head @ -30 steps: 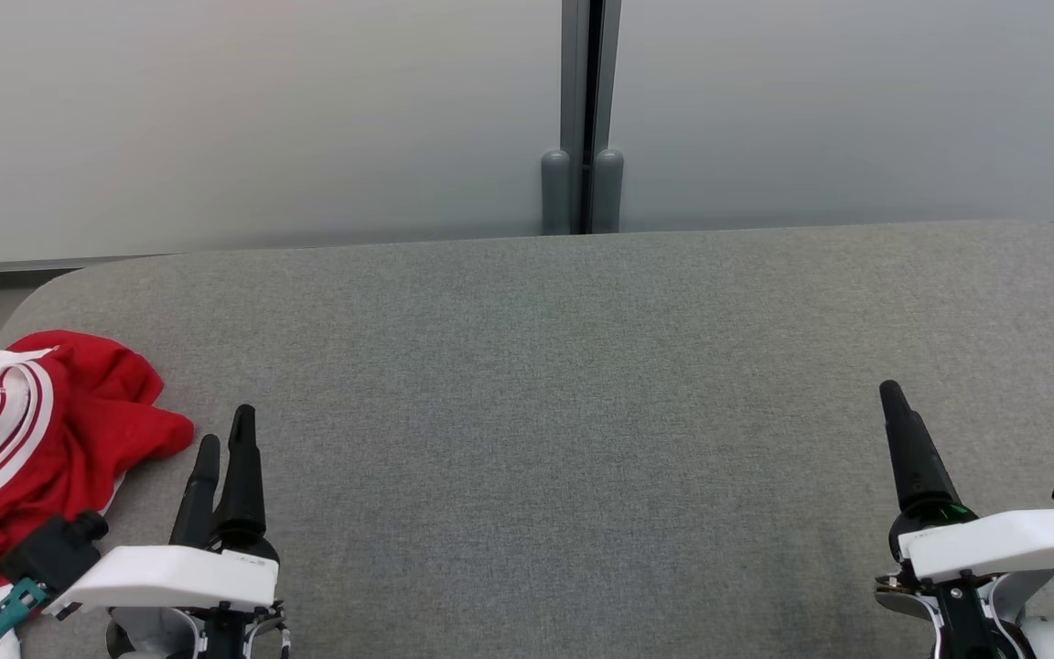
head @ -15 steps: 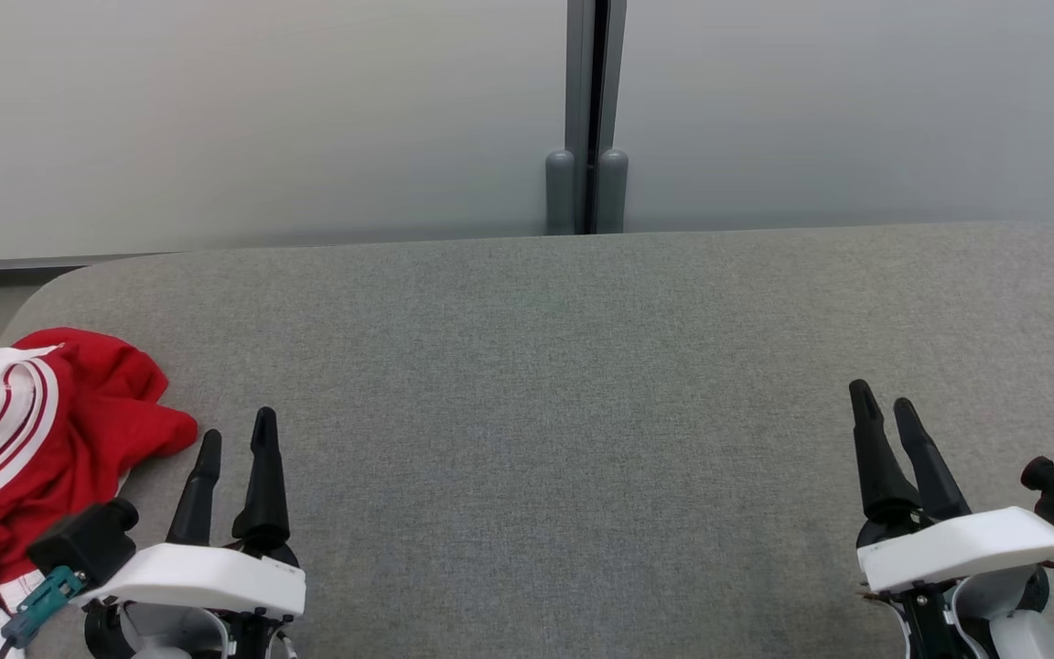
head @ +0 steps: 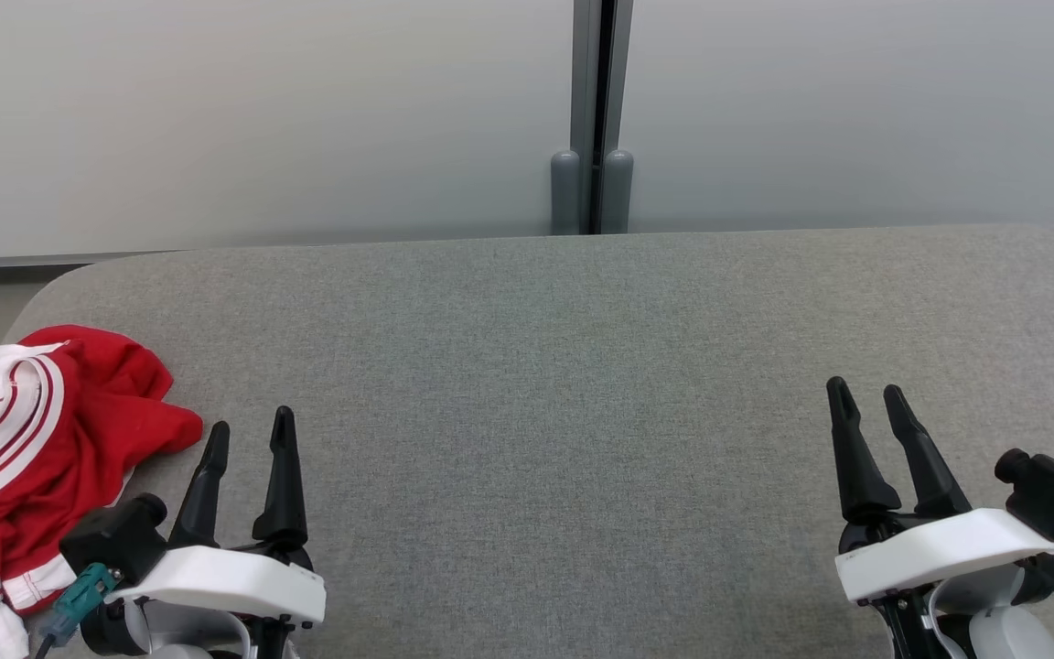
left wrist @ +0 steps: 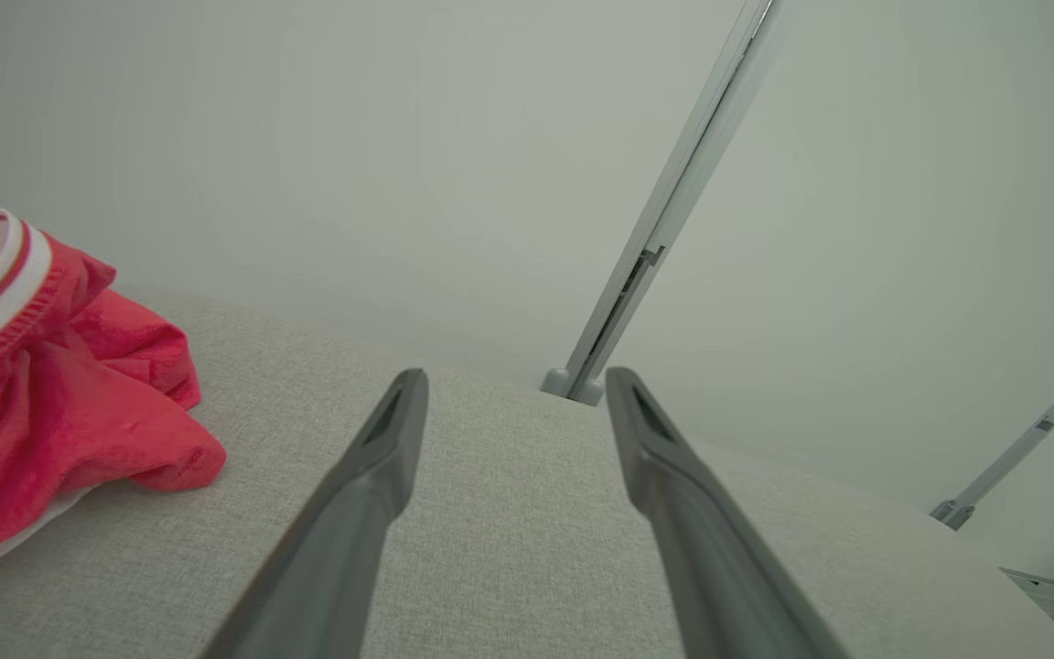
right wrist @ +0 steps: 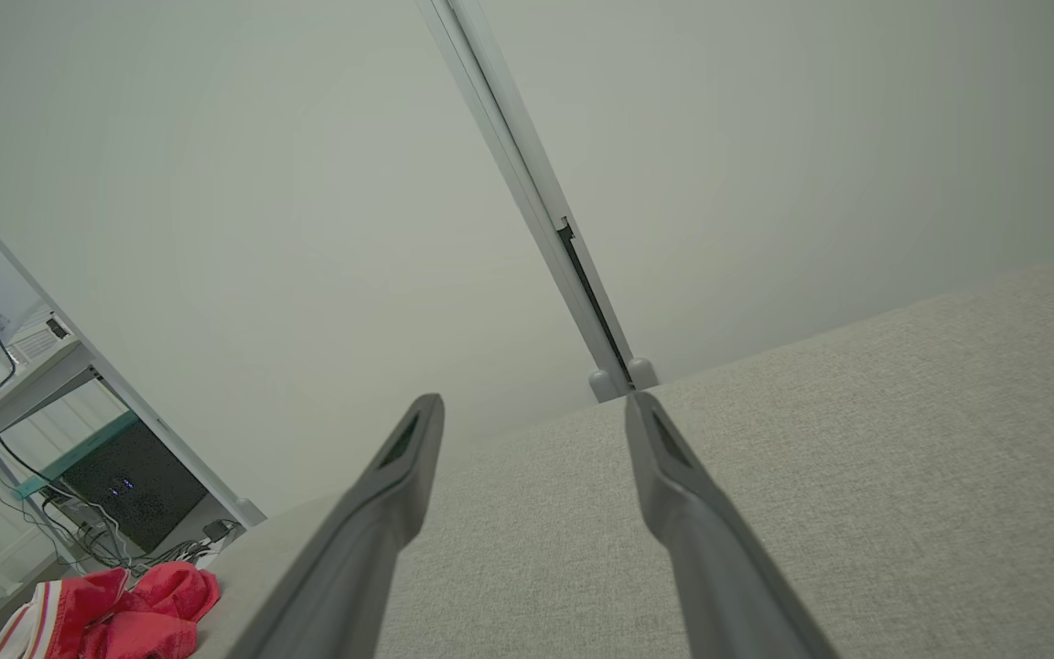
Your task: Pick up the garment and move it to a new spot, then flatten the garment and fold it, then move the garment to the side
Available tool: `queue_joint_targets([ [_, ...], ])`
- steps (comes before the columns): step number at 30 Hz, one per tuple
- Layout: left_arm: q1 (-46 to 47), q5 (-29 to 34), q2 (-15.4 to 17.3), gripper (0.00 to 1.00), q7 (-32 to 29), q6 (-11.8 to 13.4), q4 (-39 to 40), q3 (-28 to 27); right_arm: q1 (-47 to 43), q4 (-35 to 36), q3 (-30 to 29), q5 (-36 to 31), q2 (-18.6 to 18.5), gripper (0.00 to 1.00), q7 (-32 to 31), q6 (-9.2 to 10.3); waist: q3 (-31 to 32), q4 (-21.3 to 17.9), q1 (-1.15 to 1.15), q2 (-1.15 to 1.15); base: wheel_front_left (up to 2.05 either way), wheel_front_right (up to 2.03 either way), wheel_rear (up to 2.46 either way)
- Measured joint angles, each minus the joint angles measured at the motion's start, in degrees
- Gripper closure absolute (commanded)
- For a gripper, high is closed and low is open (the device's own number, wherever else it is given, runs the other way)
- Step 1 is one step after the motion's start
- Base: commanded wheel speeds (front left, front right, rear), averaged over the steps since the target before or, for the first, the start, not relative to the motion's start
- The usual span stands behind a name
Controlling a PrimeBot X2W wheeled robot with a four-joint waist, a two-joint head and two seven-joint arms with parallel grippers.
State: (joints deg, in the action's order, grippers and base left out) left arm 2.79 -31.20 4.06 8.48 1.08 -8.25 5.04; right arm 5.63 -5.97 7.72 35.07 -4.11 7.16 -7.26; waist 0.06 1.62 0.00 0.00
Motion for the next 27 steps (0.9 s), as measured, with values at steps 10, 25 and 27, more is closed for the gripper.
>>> queue_joint_targets([
  [10,0.0,5.3,0.2,0.00,1.4,0.9,0.6,1.2,0.0,0.7,1.0,-4.8,-0.2,0.00,0.3,-0.01,0.1,0.1,0.00,0.00,0.00,0.00,0.00],
  [25,0.0,12.1,0.5,0.00,3.4,2.1,1.2,2.3,0.0,1.8,1.9,-11.9,-0.1,0.00,0.5,-0.07,0.3,0.2,0.00,0.00,0.00,0.00,0.00],
  [27,0.0,13.0,0.5,0.00,3.6,2.4,1.4,2.4,0.0,2.0,2.0,-12.8,-0.1,0.00,0.5,-0.07,0.4,0.2,0.00,0.00,0.00,0.00,0.00],
])
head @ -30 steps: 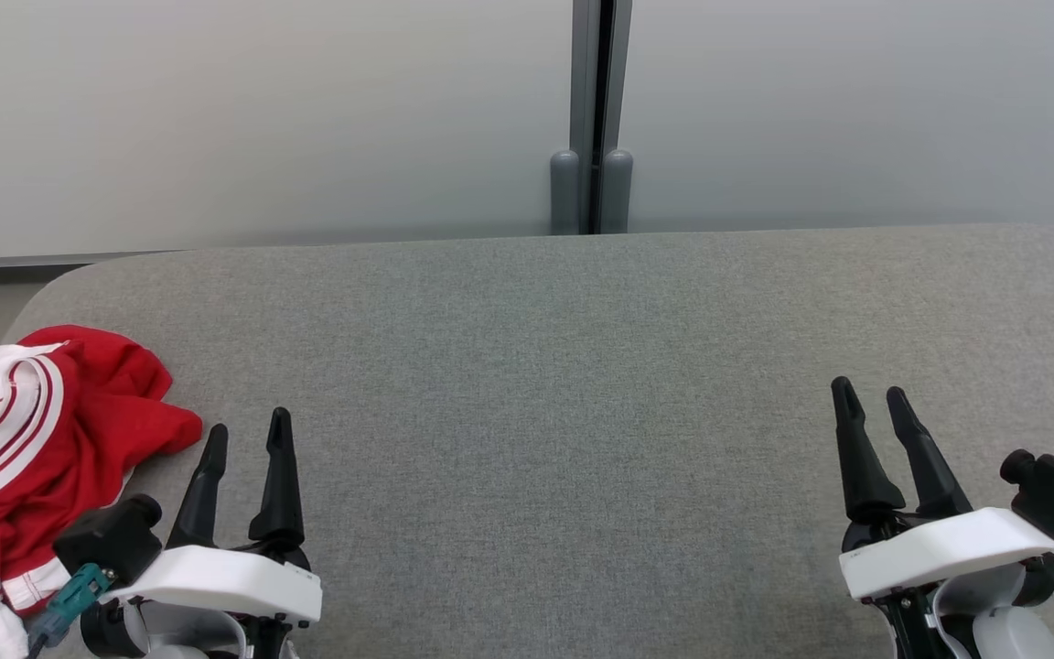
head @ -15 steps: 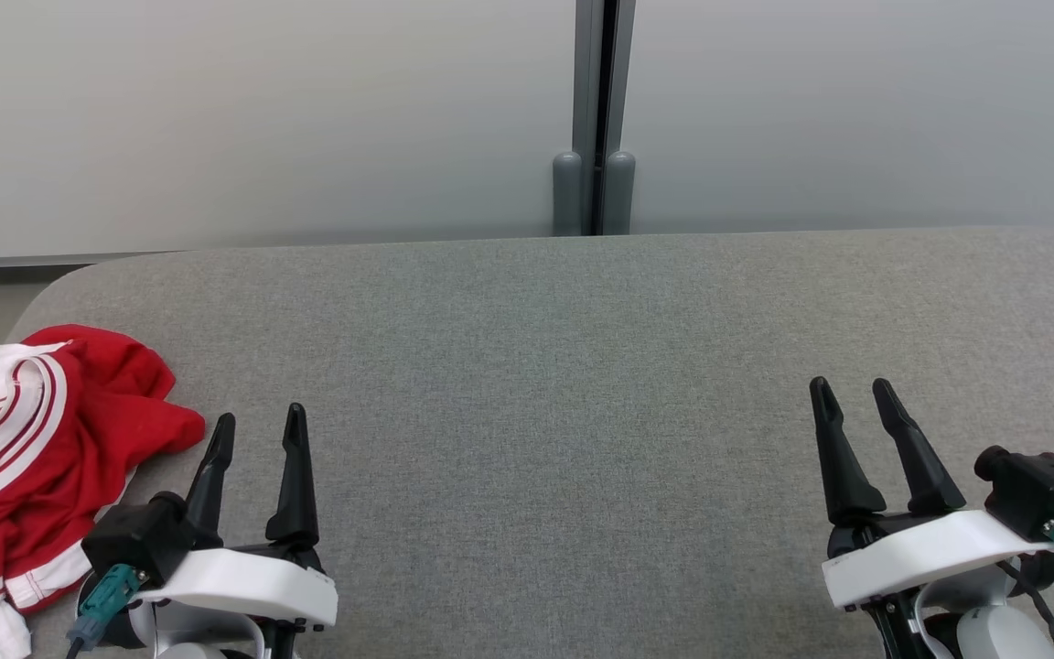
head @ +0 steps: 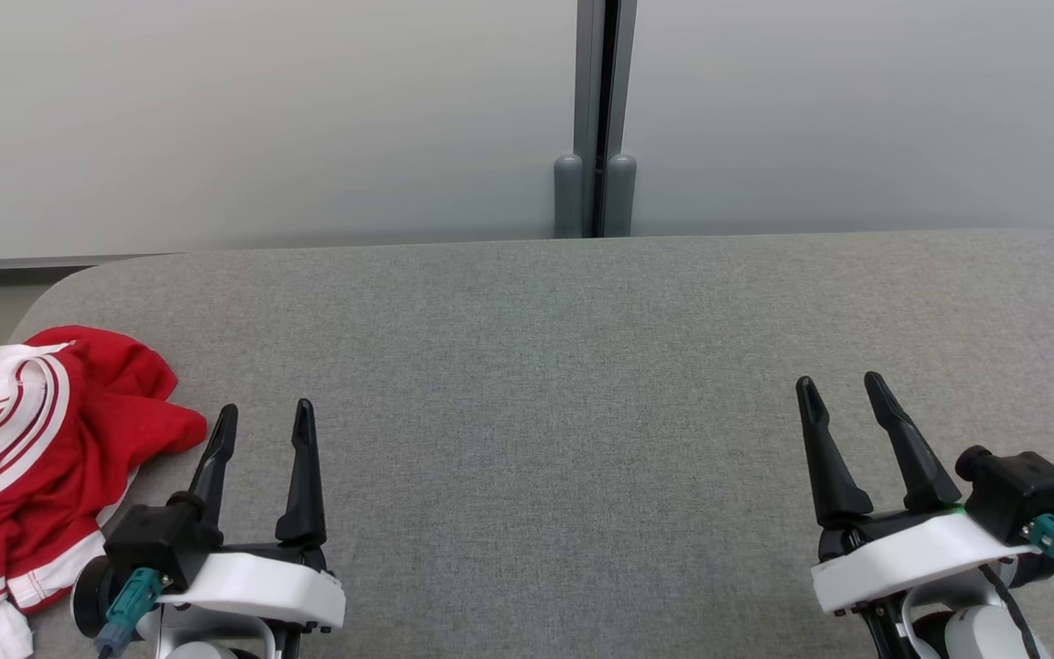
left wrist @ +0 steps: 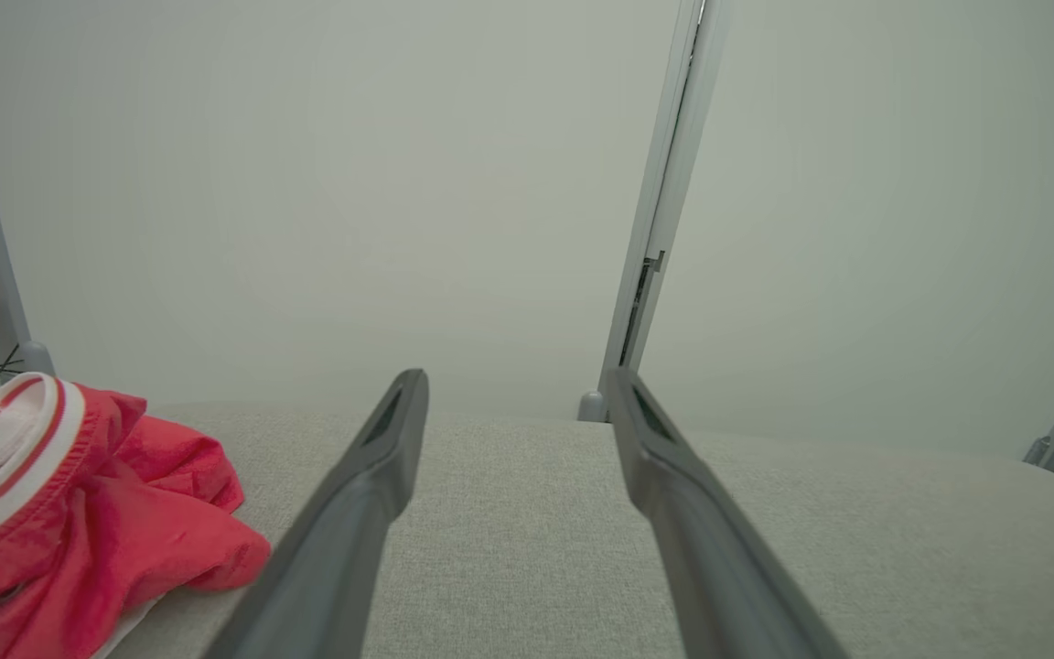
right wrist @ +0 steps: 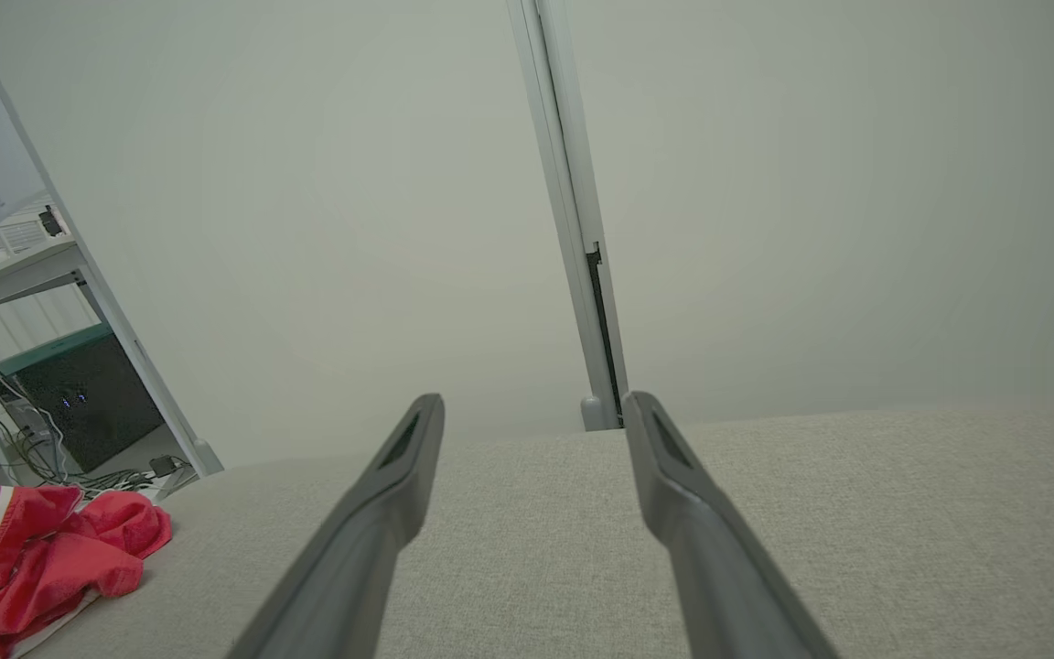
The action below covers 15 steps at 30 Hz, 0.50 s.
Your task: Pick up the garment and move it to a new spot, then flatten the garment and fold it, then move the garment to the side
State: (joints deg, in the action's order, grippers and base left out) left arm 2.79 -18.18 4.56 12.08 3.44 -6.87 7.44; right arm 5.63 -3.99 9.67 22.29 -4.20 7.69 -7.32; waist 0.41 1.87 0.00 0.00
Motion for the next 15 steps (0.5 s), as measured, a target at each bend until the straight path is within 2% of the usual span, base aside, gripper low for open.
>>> queue_joint_targets([
  [15,0.0,6.0,0.2,0.00,1.8,1.2,0.7,1.2,0.0,0.8,0.9,-5.8,0.2,0.00,1.0,-0.01,0.0,0.3,0.00,0.00,0.00,0.00,0.00],
])
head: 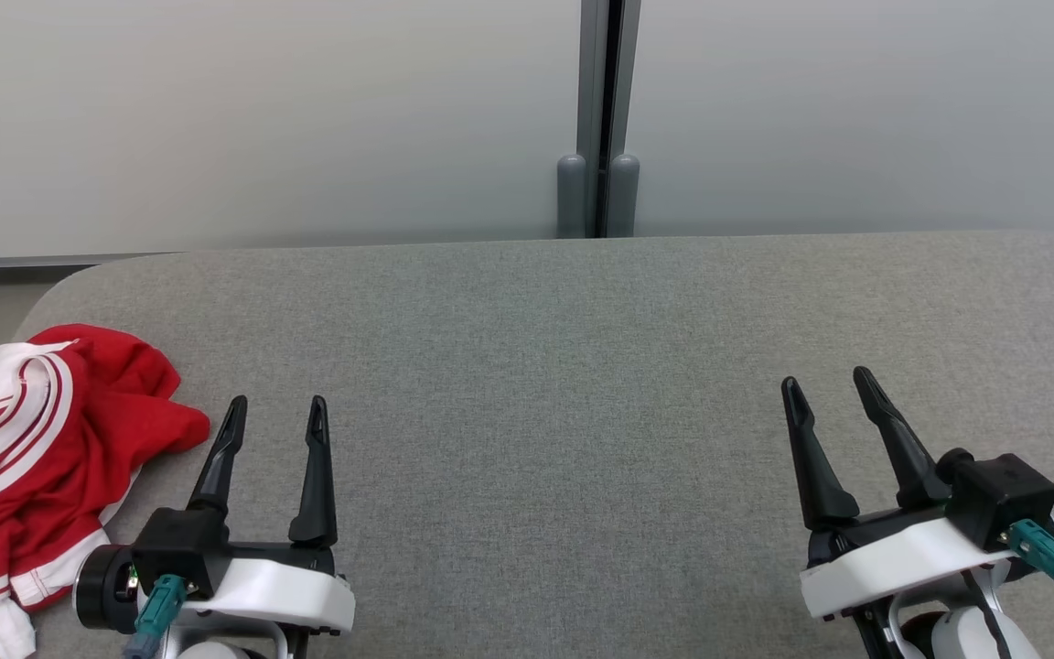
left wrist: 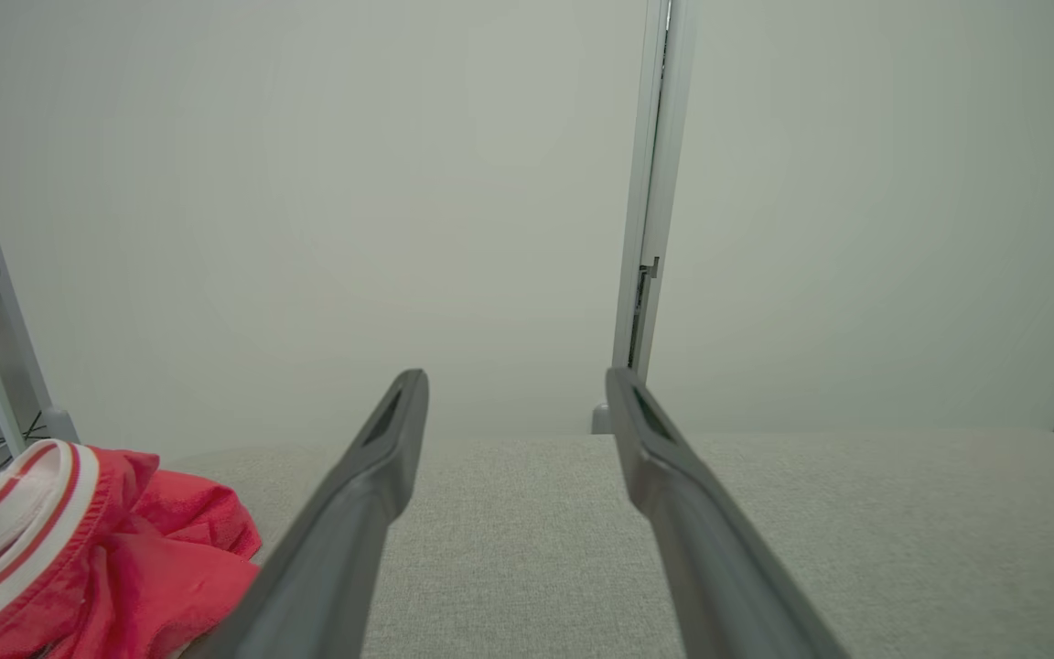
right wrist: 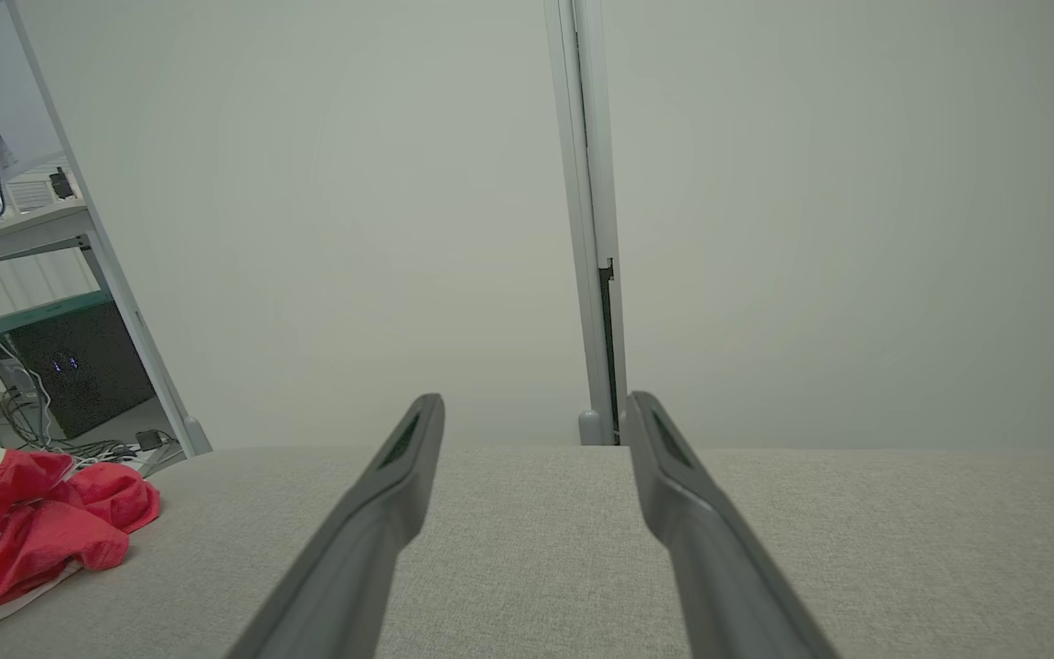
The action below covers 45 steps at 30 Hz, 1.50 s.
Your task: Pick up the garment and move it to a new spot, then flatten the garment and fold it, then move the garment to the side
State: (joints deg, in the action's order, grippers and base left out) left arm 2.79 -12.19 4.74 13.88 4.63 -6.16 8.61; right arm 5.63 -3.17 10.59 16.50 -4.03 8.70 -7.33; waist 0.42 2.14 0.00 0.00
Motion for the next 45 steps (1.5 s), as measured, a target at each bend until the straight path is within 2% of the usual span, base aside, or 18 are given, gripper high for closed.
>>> queue_joint_targets([
  [12,0.0,3.3,0.0,0.00,1.1,1.0,0.1,1.0,0.0,0.4,0.6,-3.7,0.1,0.00,0.7,-0.03,0.1,0.1,0.00,0.00,0.00,0.00,0.00],
  [45,0.0,1.4,0.4,0.00,0.9,1.9,0.3,1.6,-0.2,0.3,-0.4,-3.6,0.9,0.00,1.0,-0.09,-0.1,0.7,0.00,0.00,0.00,0.00,0.00],
])
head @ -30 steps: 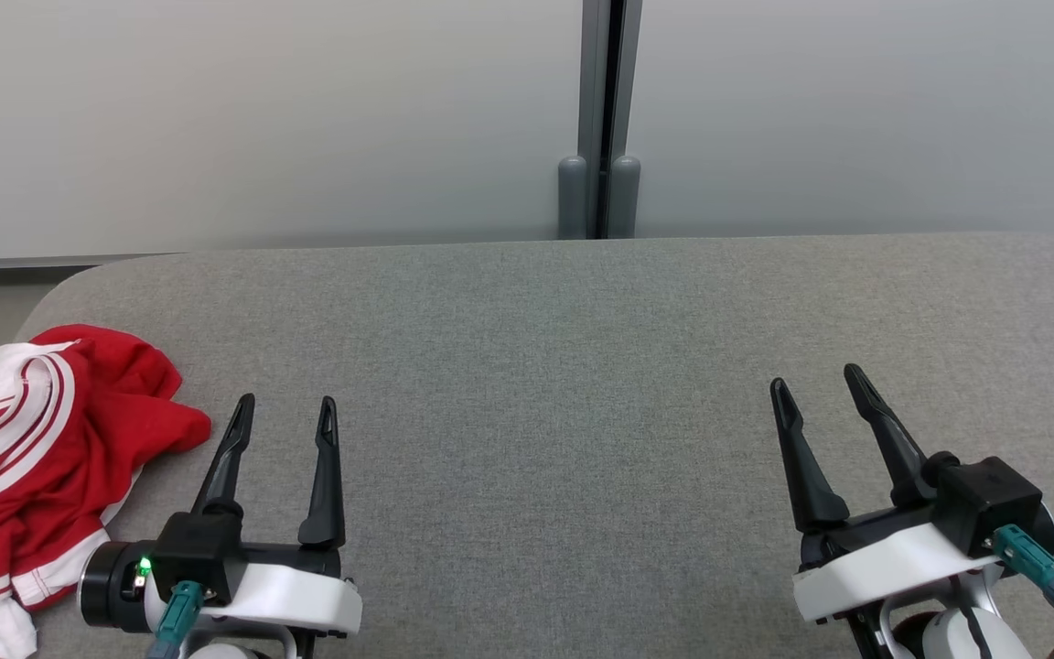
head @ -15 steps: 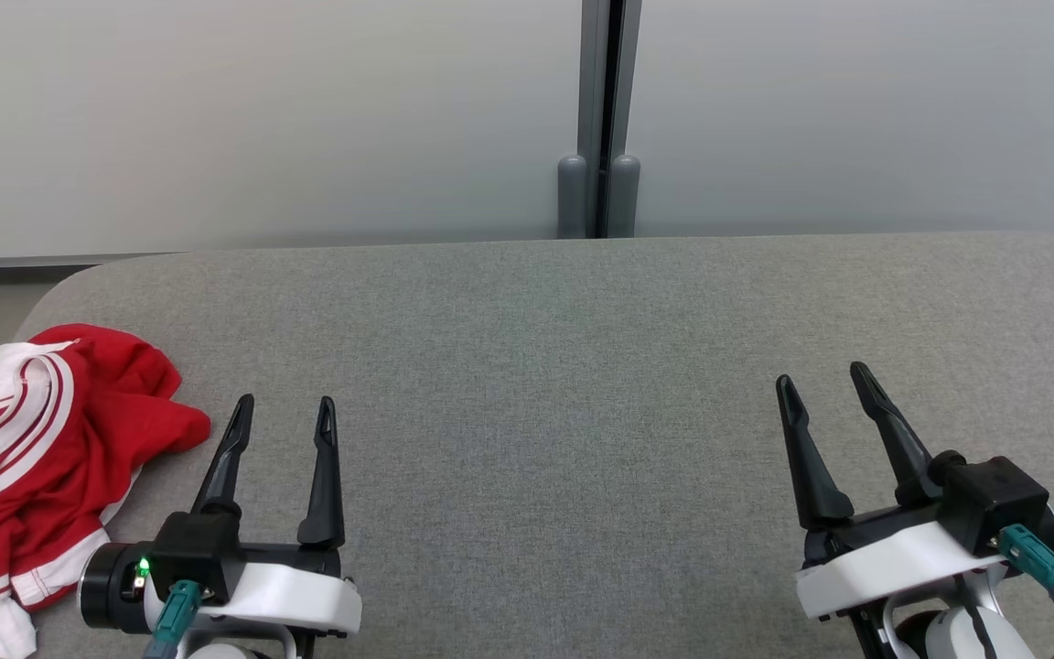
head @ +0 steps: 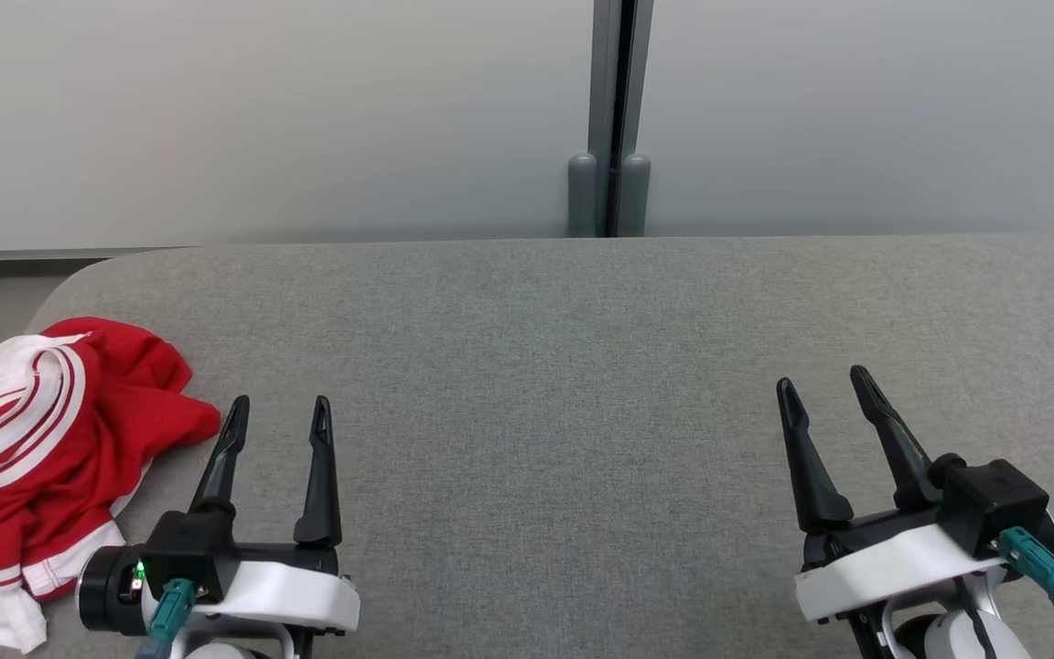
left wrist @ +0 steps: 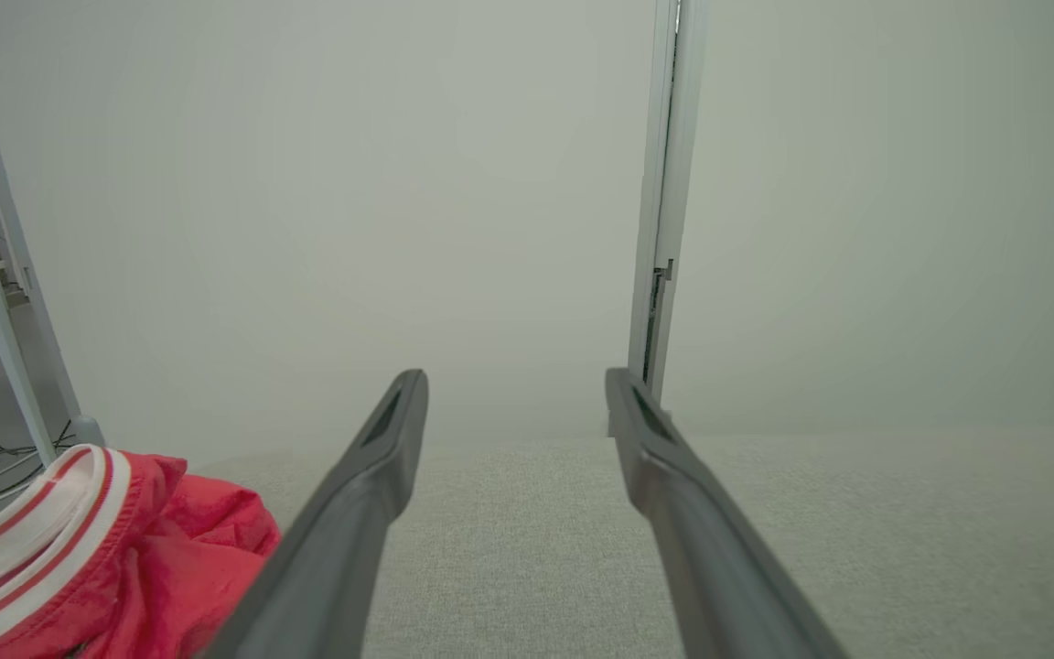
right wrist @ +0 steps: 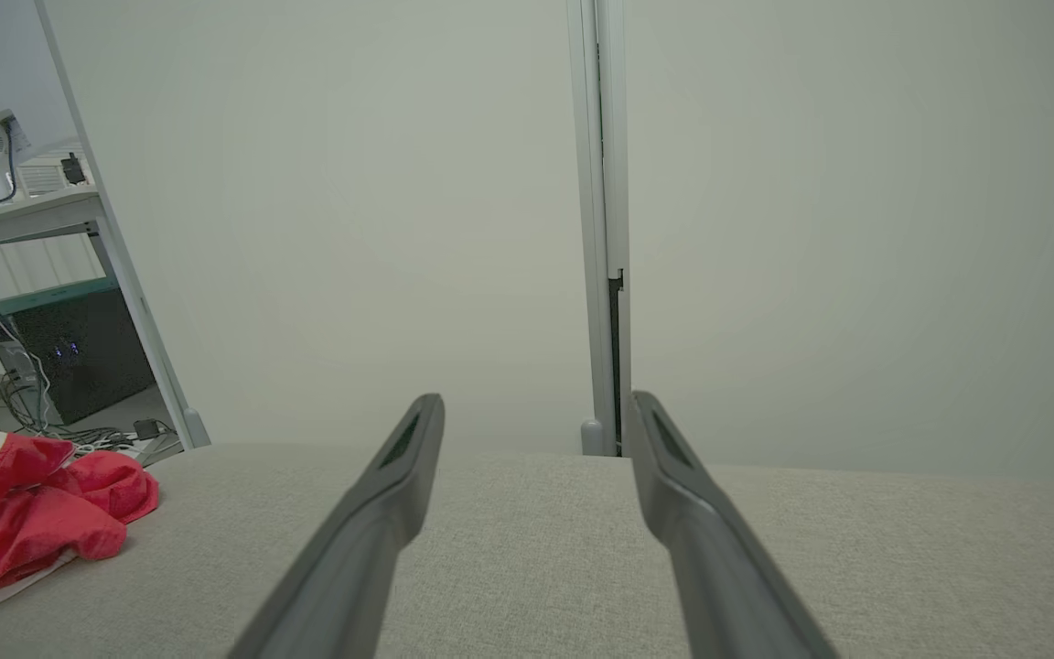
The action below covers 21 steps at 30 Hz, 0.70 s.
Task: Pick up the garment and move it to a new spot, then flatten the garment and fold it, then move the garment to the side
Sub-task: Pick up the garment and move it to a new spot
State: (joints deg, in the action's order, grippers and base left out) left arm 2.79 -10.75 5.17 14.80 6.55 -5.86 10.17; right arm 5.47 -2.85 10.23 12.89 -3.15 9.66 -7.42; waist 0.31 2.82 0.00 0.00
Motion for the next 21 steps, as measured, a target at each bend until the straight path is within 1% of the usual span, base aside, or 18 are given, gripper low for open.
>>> queue_joint_targets([
  [8,0.0,-1.5,0.0,0.00,-0.1,0.6,-0.1,-0.8,-0.2,-0.5,0.7,0.5,0.2,0.00,0.0,0.00,-0.3,2.6,0.00,0.00,0.00,0.00,0.00],
  [18,-0.3,-3.3,0.5,0.00,-0.8,2.1,-0.1,-2.7,-0.5,-1.1,2.4,1.6,0.3,0.00,0.4,0.00,0.2,8.3,0.00,0.00,0.00,0.00,0.00],
  [21,-0.5,-3.6,0.8,0.00,-1.3,2.2,0.2,-3.0,-0.7,-1.3,3.2,2.3,0.3,0.00,0.5,0.00,0.4,10.2,0.00,0.00,0.00,0.00,0.00],
])
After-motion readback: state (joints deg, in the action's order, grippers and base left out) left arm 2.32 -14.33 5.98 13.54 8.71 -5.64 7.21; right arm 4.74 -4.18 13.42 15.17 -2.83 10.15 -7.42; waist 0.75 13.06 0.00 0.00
